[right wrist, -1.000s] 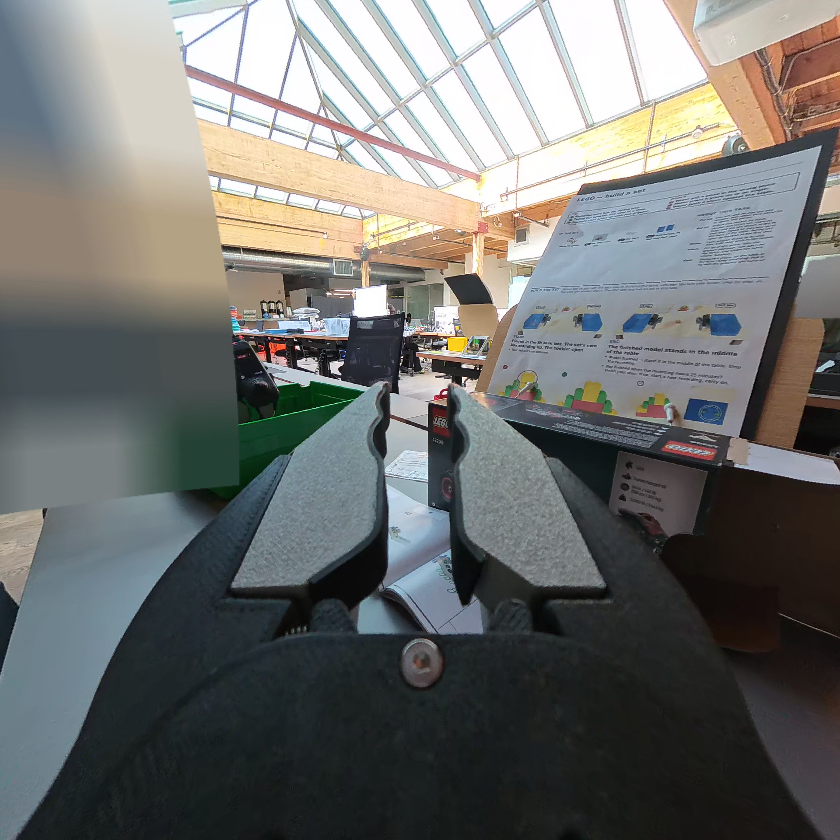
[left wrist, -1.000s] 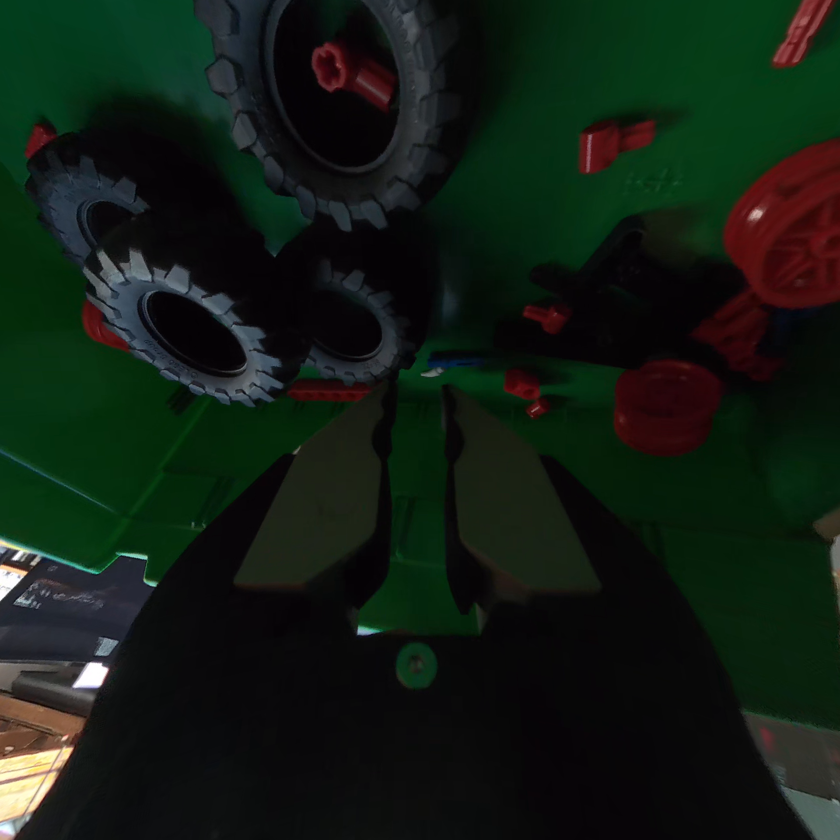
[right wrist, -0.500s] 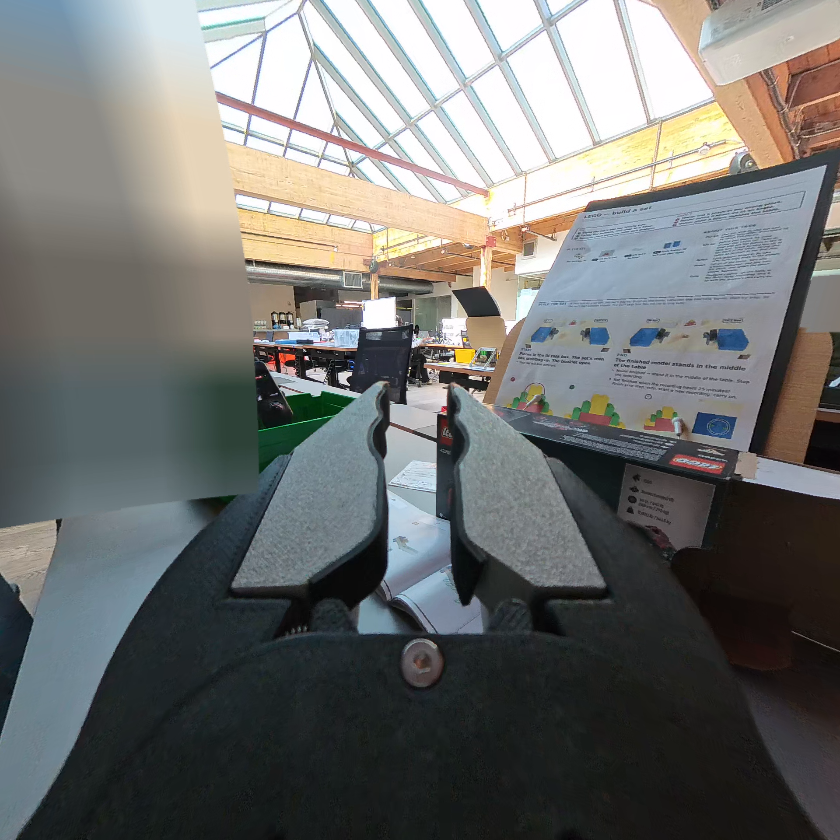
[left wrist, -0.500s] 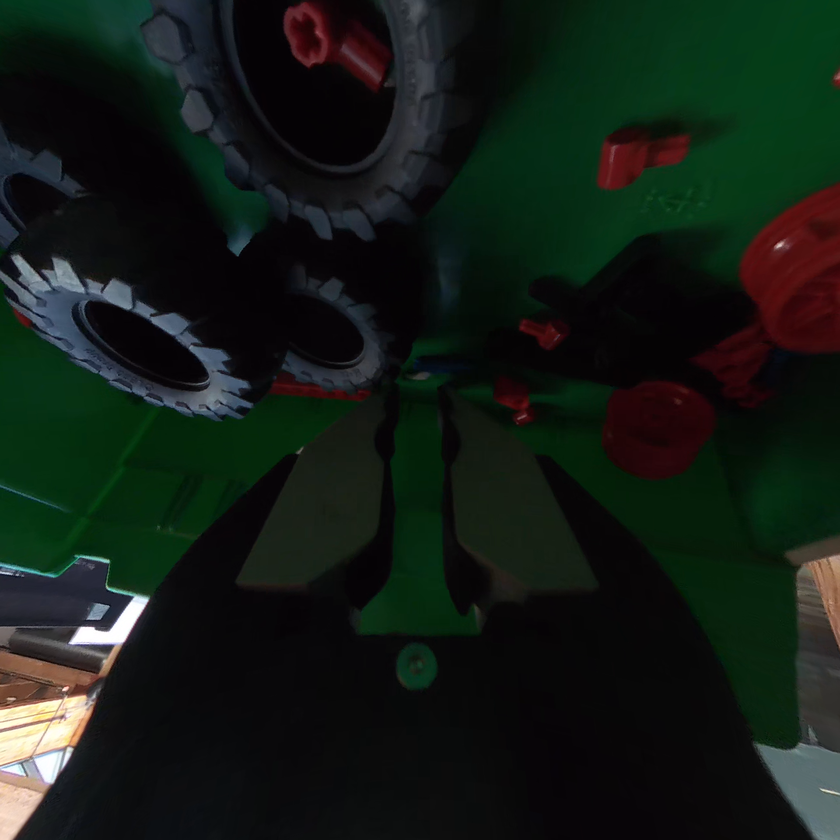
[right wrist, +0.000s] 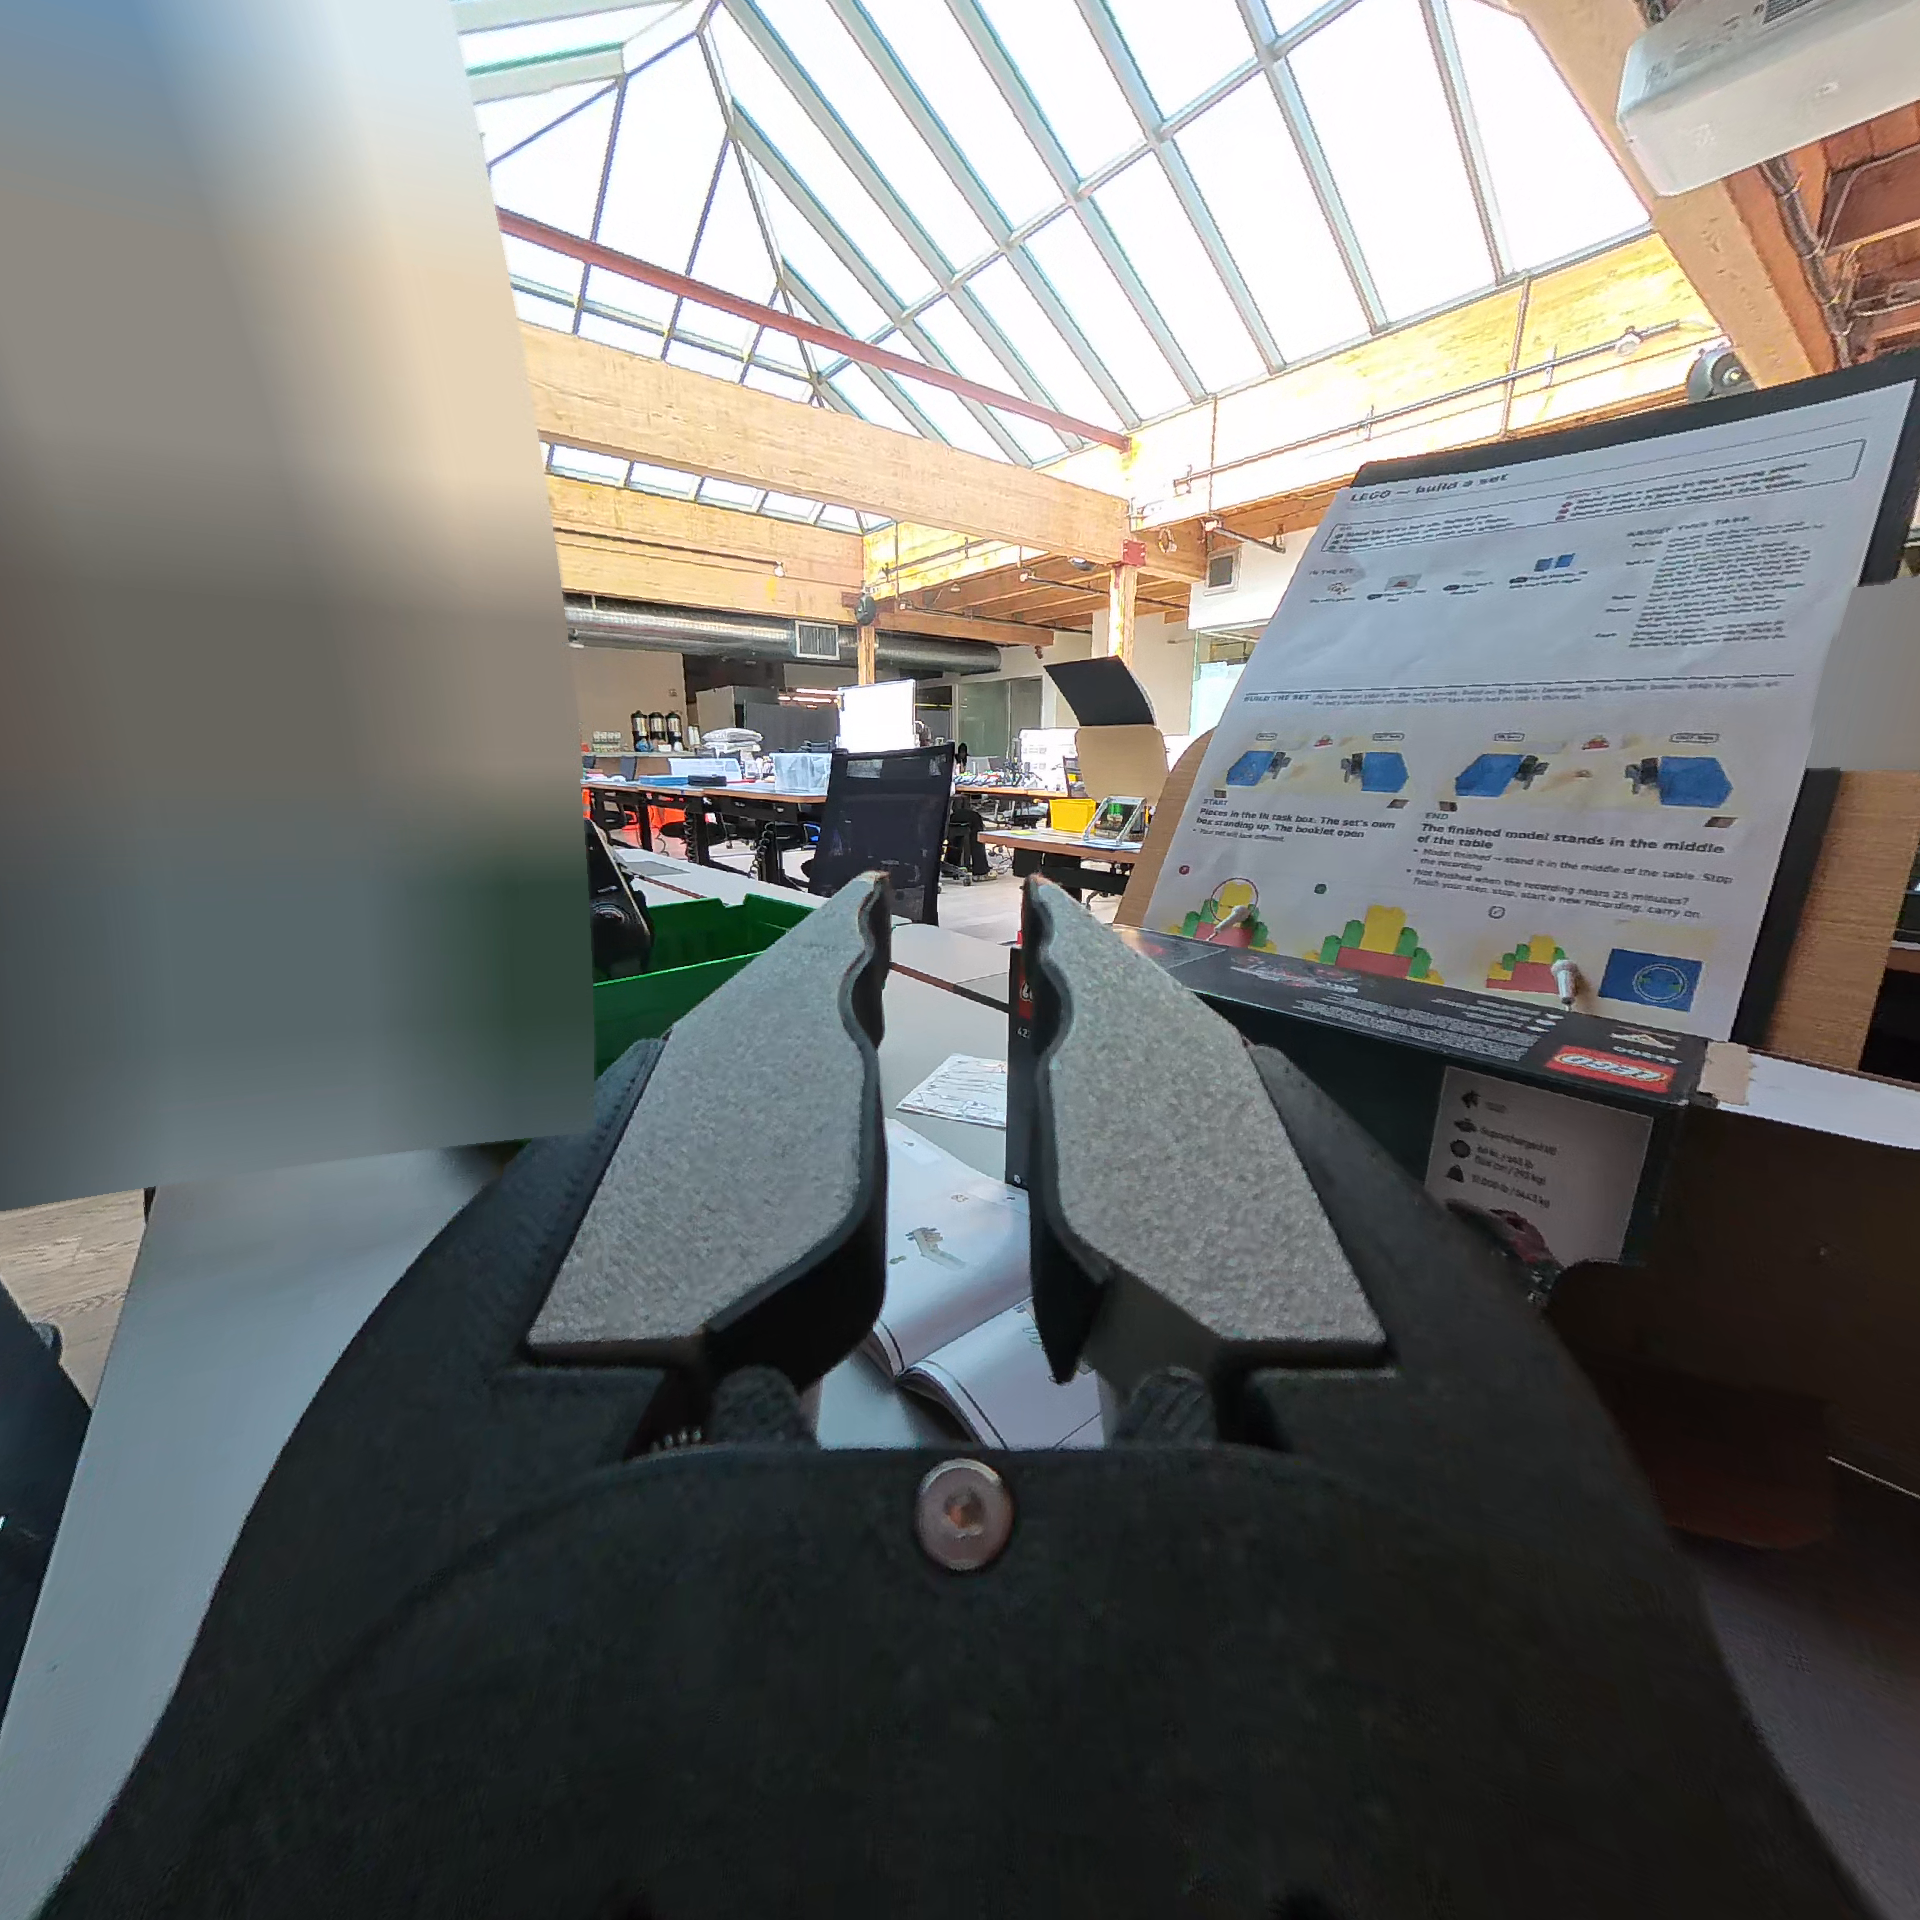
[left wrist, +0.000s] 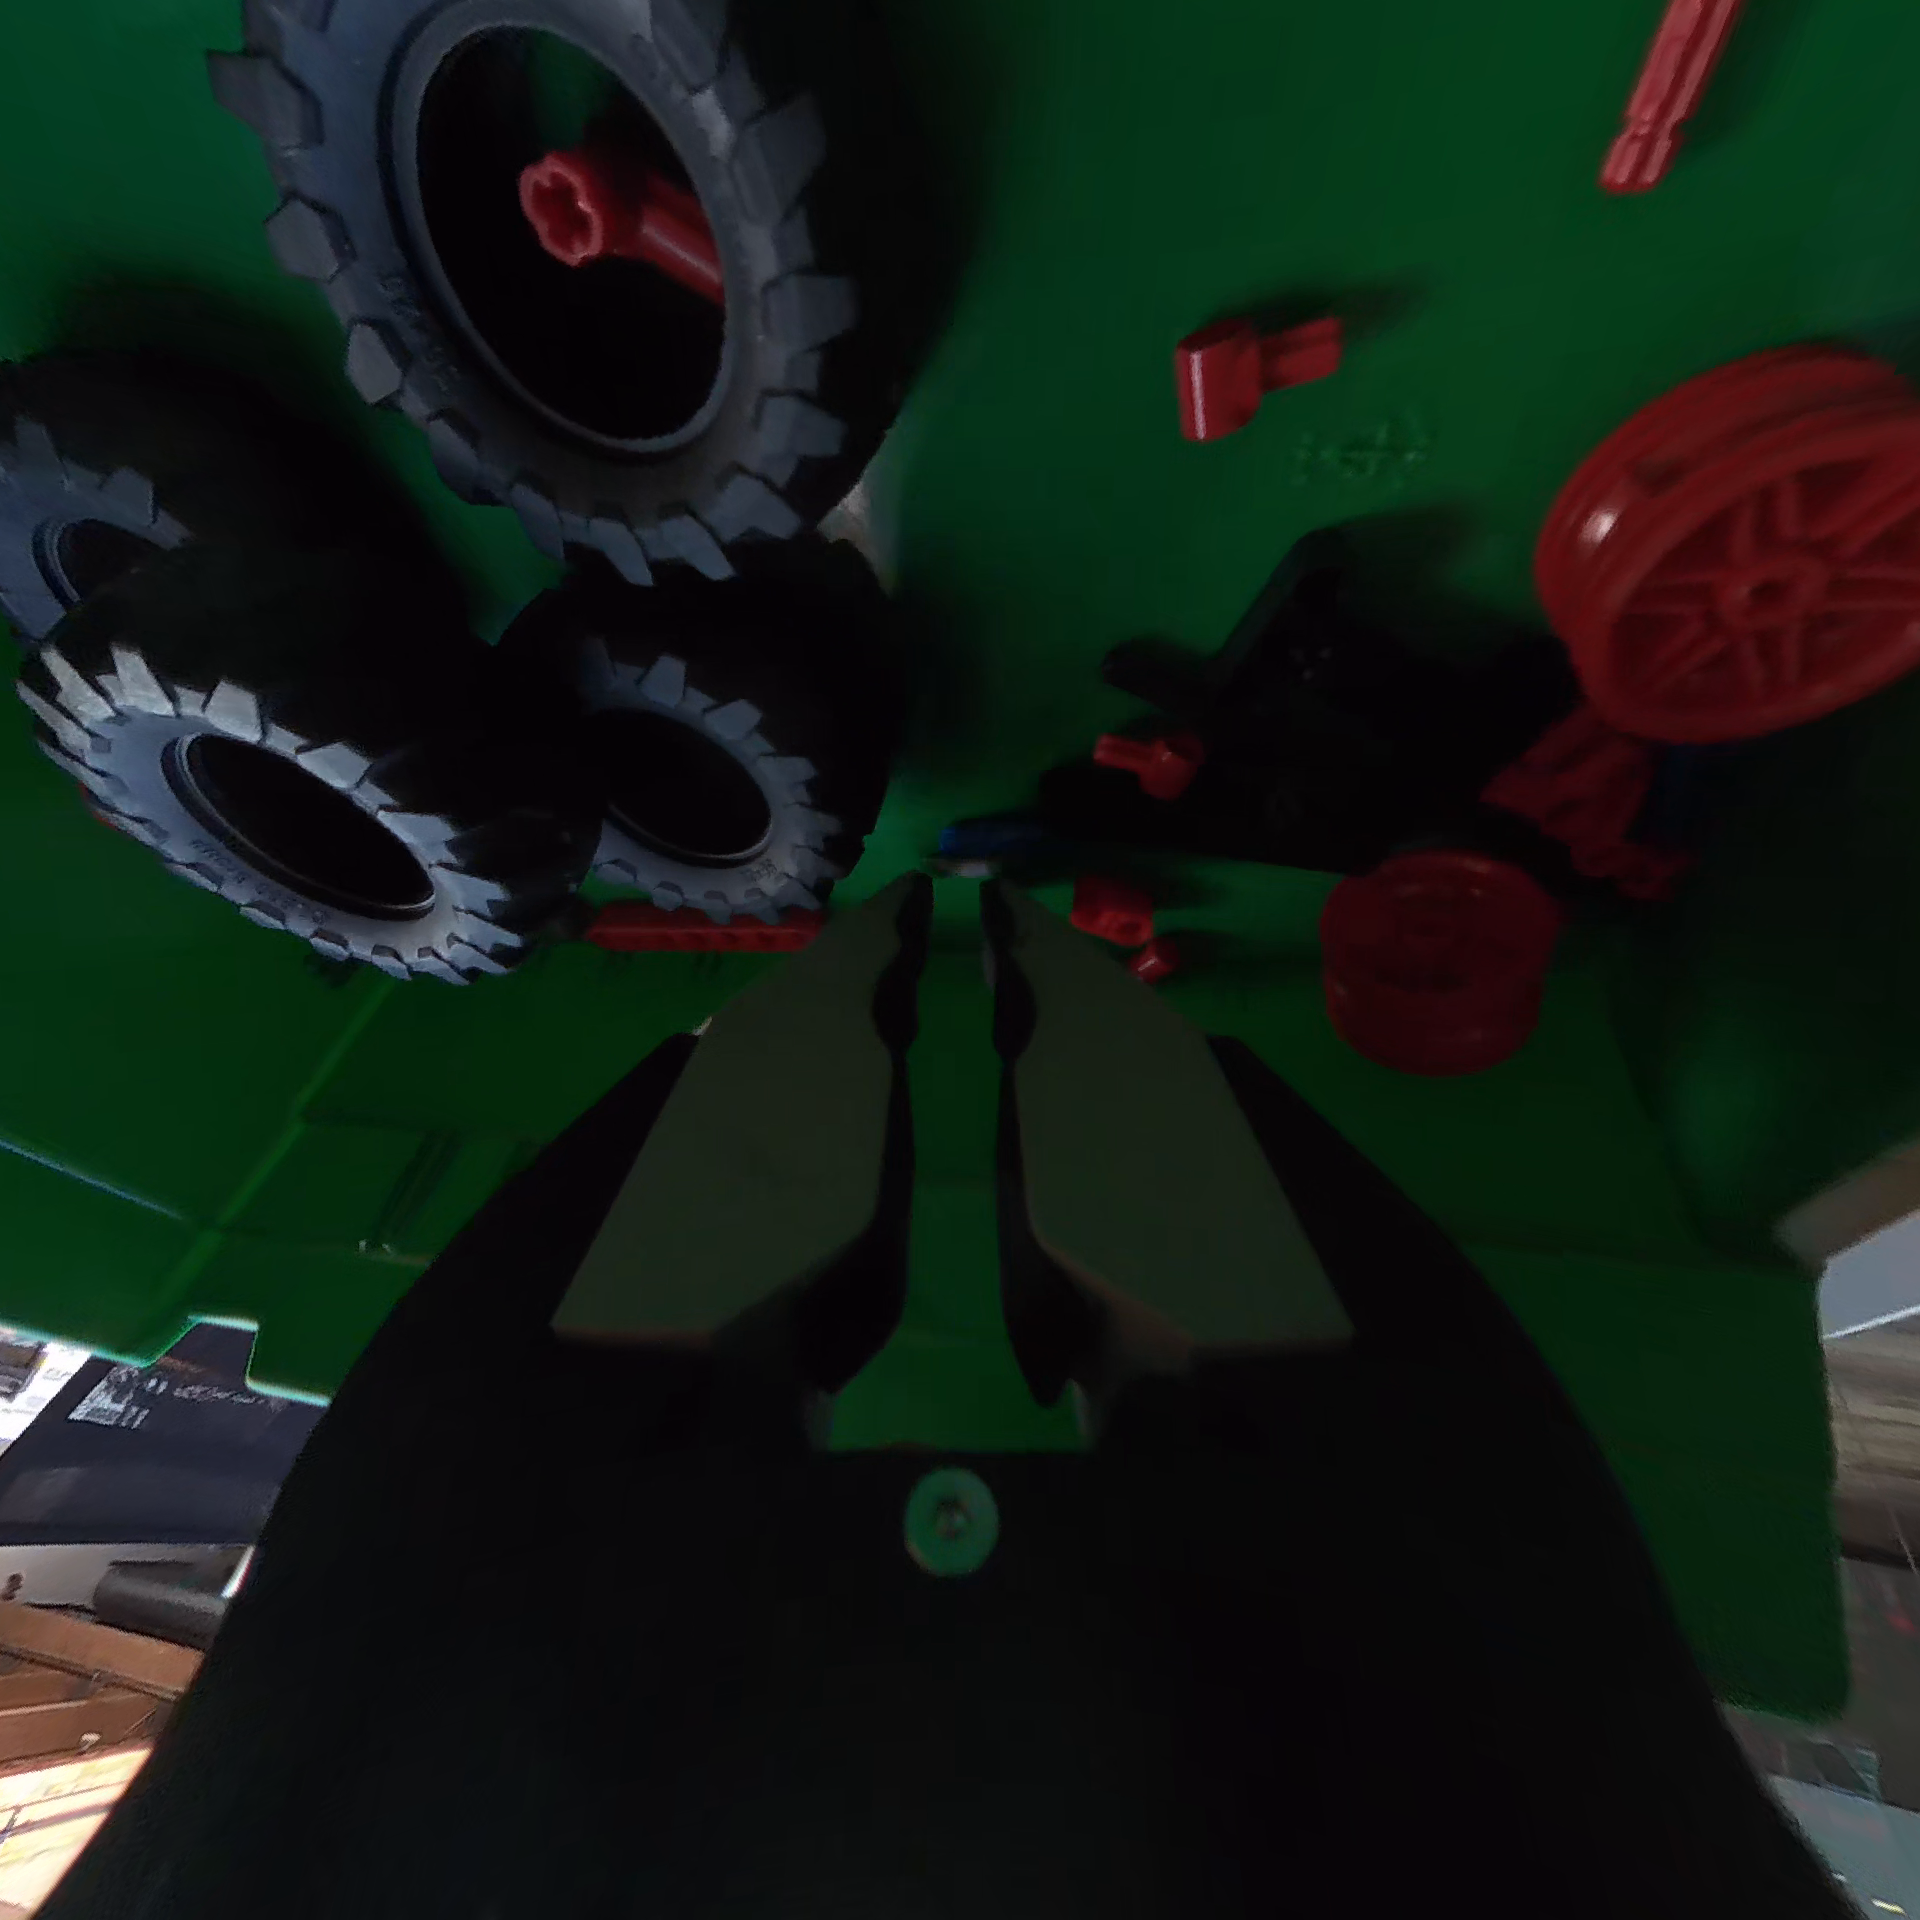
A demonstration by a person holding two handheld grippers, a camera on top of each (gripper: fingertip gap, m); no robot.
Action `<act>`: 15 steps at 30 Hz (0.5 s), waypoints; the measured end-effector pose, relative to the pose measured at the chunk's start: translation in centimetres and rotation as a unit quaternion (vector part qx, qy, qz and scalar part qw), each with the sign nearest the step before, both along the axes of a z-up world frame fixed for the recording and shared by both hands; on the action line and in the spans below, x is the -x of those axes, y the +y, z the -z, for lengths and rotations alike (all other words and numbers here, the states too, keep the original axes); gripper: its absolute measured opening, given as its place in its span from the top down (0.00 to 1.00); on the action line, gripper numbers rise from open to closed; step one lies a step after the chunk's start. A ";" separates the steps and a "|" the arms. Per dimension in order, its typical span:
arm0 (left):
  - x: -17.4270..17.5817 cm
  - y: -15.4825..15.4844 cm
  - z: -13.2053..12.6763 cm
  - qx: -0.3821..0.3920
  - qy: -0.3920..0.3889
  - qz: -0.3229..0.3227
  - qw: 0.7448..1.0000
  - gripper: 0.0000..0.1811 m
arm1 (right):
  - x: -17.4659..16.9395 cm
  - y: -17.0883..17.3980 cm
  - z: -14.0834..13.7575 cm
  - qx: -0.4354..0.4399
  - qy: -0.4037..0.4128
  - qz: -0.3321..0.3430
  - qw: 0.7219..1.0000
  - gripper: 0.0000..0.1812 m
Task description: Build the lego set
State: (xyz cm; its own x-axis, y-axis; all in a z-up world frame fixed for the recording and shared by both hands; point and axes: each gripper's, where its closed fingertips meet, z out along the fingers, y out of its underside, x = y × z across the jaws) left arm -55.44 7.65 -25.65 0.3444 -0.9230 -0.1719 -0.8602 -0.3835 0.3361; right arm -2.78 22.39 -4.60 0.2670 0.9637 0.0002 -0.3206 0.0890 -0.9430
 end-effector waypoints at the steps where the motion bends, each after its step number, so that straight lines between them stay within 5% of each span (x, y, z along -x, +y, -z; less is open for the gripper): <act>1: 0.0 0.0 0.0 0.002 -0.001 -0.003 1.000 0.97 | 0.0 0.0 0.0 0.000 -0.001 0.000 1.000 0.89; 9: -0.5 0.1 0.0 0.007 -0.030 -0.016 0.999 0.95 | 0.0 0.1 0.1 0.001 -0.001 0.000 1.000 0.89; 15: -0.4 -0.3 0.0 0.026 -0.047 -0.124 0.991 0.94 | 0.0 0.0 0.0 0.001 0.000 -0.001 1.000 0.89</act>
State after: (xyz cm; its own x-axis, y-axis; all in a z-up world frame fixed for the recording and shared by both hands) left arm -55.08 7.32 -25.66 0.5743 -0.8144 -0.0826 -0.7695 -0.5715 0.2849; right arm -2.78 22.39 -4.59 0.2643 0.9644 -0.0015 -0.3213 0.0866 -0.9430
